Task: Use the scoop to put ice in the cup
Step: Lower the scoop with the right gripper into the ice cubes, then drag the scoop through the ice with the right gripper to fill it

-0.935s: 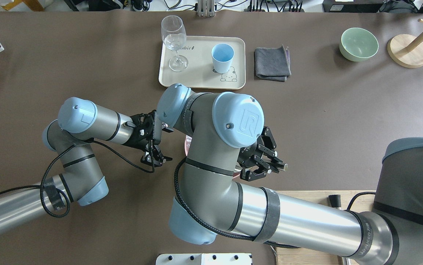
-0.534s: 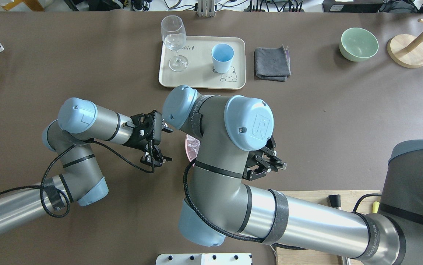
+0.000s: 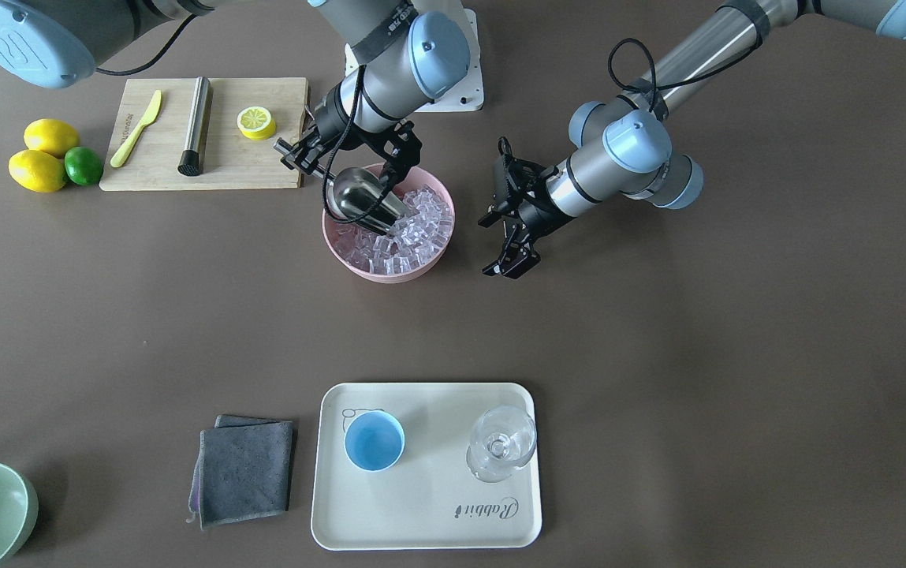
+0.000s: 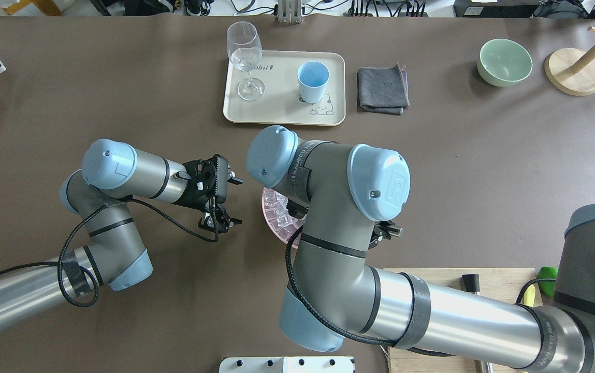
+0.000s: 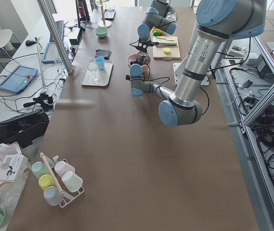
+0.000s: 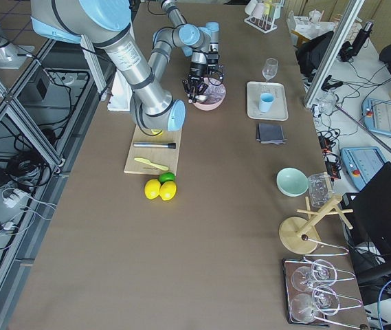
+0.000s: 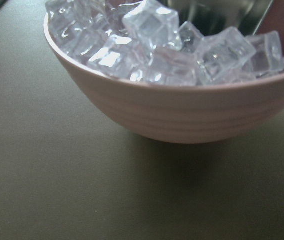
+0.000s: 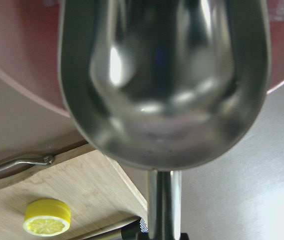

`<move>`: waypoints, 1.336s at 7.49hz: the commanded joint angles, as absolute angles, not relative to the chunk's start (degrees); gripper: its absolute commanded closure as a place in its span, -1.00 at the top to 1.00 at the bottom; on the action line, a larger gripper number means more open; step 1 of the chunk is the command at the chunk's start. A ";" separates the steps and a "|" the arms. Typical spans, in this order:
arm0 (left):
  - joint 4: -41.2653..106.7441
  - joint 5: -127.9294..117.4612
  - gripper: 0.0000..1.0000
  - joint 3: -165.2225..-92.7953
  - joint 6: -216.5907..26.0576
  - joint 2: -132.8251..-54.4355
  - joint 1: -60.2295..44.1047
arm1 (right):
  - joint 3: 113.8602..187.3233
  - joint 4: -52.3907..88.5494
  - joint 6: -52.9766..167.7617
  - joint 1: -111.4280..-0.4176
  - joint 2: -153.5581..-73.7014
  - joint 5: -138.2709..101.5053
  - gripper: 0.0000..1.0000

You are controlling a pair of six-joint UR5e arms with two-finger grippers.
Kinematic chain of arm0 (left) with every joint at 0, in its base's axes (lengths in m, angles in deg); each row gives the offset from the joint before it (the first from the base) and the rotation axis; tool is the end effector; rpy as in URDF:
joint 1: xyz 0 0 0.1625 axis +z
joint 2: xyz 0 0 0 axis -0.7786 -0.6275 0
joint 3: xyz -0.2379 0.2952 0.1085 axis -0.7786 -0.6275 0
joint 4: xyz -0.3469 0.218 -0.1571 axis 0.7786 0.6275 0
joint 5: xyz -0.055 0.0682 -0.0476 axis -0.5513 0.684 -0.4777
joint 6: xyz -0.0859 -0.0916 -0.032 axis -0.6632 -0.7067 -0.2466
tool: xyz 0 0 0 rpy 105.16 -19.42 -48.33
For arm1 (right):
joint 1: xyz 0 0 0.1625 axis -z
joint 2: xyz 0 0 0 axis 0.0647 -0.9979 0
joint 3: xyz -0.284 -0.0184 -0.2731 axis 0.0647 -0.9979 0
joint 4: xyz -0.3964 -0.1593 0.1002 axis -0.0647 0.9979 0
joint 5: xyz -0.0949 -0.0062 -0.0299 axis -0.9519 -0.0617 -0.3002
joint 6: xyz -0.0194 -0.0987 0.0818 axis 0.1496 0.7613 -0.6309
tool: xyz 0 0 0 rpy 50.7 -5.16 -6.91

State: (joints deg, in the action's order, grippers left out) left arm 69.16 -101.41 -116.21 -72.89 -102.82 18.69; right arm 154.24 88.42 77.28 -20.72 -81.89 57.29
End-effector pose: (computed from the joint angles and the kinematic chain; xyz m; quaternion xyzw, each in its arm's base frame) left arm 0.5689 -0.4481 0.3087 0.4862 0.4291 0.5309 0.5455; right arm -0.5282 -0.3649 0.1750 -0.0287 -0.0713 -0.5652 0.8214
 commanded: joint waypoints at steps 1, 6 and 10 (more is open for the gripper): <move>69.30 -100.42 0.98 -116.18 -72.80 -102.86 19.14 | 157.79 83.47 77.41 -20.72 -86.61 56.51 -1.00; 69.13 -100.33 0.98 -116.35 -72.98 -103.30 18.97 | 162.45 79.58 78.02 -20.72 -90.23 56.33 -1.00; 69.04 -100.33 0.98 -116.44 -72.98 -104.09 18.61 | 164.03 73.98 78.11 -20.72 -92.42 56.33 -1.00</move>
